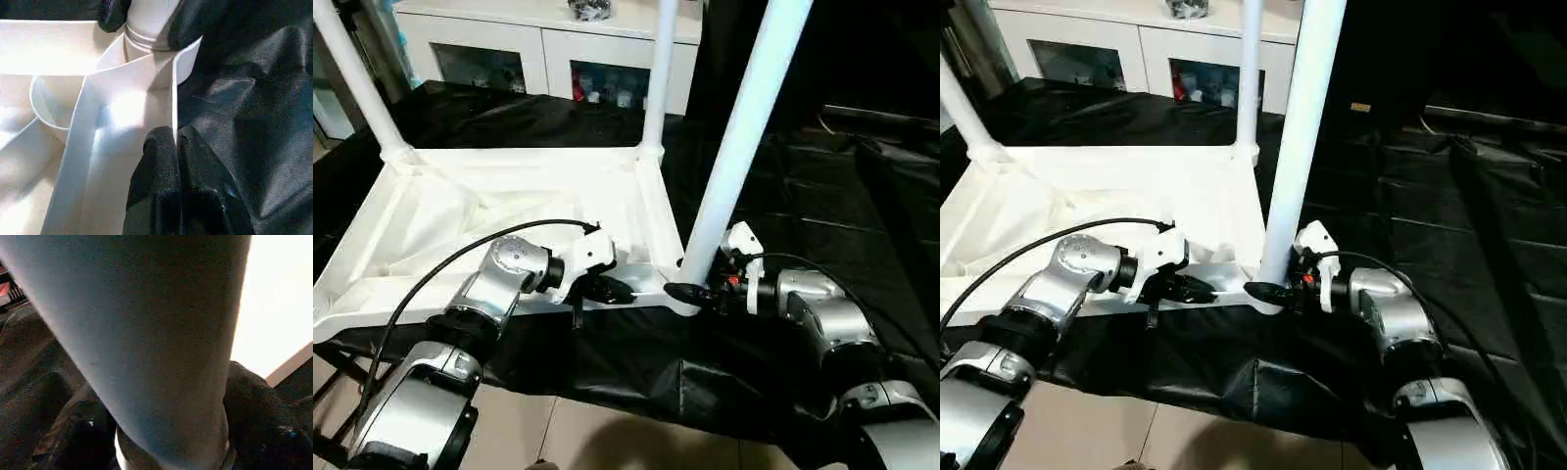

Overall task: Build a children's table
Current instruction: Rotate leg to tighten

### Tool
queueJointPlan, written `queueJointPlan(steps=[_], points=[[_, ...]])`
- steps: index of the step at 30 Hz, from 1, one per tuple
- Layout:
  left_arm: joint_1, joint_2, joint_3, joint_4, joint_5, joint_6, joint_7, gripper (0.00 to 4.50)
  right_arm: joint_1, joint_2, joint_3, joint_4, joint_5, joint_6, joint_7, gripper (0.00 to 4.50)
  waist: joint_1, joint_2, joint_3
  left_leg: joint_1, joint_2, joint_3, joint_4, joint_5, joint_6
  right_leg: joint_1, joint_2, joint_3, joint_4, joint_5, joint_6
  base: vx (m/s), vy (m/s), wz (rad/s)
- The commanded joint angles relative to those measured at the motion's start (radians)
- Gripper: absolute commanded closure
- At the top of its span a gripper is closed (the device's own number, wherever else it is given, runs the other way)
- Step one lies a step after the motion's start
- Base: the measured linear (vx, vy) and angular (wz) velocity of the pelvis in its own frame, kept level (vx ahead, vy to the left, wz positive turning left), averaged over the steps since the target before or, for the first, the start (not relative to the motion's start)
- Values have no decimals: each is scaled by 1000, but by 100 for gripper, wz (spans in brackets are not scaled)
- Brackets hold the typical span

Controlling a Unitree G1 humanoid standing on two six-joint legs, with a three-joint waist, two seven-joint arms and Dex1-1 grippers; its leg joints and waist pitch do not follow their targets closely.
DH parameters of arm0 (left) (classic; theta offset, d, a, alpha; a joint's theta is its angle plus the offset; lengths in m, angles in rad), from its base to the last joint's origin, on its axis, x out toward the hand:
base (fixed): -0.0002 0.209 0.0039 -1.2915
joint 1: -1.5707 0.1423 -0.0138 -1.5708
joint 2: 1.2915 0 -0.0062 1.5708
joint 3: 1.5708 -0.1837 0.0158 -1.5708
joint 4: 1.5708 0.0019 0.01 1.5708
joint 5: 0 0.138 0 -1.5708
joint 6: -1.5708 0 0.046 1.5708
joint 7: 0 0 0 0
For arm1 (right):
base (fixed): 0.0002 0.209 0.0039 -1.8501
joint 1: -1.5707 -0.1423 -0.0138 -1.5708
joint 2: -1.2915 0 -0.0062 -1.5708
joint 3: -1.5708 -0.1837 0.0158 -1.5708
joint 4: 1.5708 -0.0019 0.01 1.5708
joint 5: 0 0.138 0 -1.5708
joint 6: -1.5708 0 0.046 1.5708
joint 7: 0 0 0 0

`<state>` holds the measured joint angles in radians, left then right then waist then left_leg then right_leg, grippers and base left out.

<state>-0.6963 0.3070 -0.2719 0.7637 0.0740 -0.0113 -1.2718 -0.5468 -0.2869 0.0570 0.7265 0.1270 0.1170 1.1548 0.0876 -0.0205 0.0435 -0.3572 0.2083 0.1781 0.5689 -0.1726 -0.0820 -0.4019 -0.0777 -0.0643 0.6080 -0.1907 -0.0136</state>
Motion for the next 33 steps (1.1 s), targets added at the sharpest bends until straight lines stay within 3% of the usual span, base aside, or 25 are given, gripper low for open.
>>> queueJointPlan(steps=[1, 5, 8, 10, 13, 19, 20, 22, 27, 33], points=[[4, -38, -25, -20, -4, 12, 15, 450, 26, 43, 57, -14, 8, 35, 20, 181, 0, 7, -55, 6, 27, 1, -62, -226, 38, 52, -59, 42, -72, -164, -240, 0, 0, 0], [-6, -56, -15, -13, -4, 36, 51, 450, 30, 75, 28, -20, 22, 73, -53, 194, -1, 5, -52, 7, 27, 0, -65, -243, 29, 51, -59, 42, -76, -197, -231, 0, 0, 0], [-18, -83, -6, -4, -2, 61, 104, 450, 7, 122, -12, 29, 7, 63, -208, 196, -7, 7, -47, 12, 25, -3, -70, -305, 6, 45, -63, 43, -89, -318, -203, 0, 0, 0], [-29, -103, -1, 8, 5, 70, 149, 450, -16, 159, -45, 76, 2, 58, -327, 196, -21, 9, -46, 13, 22, -9, -73, -331, -16, 40, -64, 43, -95, -384, -180, 0, 0, 0], [-45, -138, 2, 26, 21, 82, 225, 450, -43, 212, -89, 123, 5, 60, -476, 196, -34, 9, -45, 13, 19, -12, -73, -350, -16, 38, -64, 42, -103, -426, -163, 0, 0, 0], [-56, -201, 4, 25, 32, 98, 326, 450, -78, 290, -121, 179, -14, 38, -682, 196, -38, 9, -49, 9, 18, -9, -72, -325, -8, 39, -60, 44, -97, -349, -175, 0, 0, 0], [-54, -209, 3, 18, 31, 100, 325, 450, -82, 297, -122, 187, -20, 15, -693, 141, -37, 10, -49, 9, 19, -9, -72, -322, -6, 39, -60, 44, -96, -339, -176, 0, 0, 0], [-48, -215, 0, 7, 28, 96, 317, 450, -85, 303, -120, 194, -25, -33, -686, 128, -38, 12, -51, 8, 20, -8, -72, -313, -2, 41, -59, 44, -92, -292, -189, 0, 0, 0], [-38, -187, -7, 5, 30, 67, 276, 450, -84, 280, -101, 176, -20, -35, -594, 91, -37, 14, -53, 6, 20, -5, -70, -283, 16, 48, -57, 45, -84, -197, -218, 0, 0, 0], [-24, -111, -14, 2, 24, 25, 190, 450, -29, 175, 10, 87, -40, -43, -291, 69, -29, 13, -54, 2, 21, -3, -66, -255, 44, 58, -58, 44, -80, -144, -236, 0, 0, 0]])
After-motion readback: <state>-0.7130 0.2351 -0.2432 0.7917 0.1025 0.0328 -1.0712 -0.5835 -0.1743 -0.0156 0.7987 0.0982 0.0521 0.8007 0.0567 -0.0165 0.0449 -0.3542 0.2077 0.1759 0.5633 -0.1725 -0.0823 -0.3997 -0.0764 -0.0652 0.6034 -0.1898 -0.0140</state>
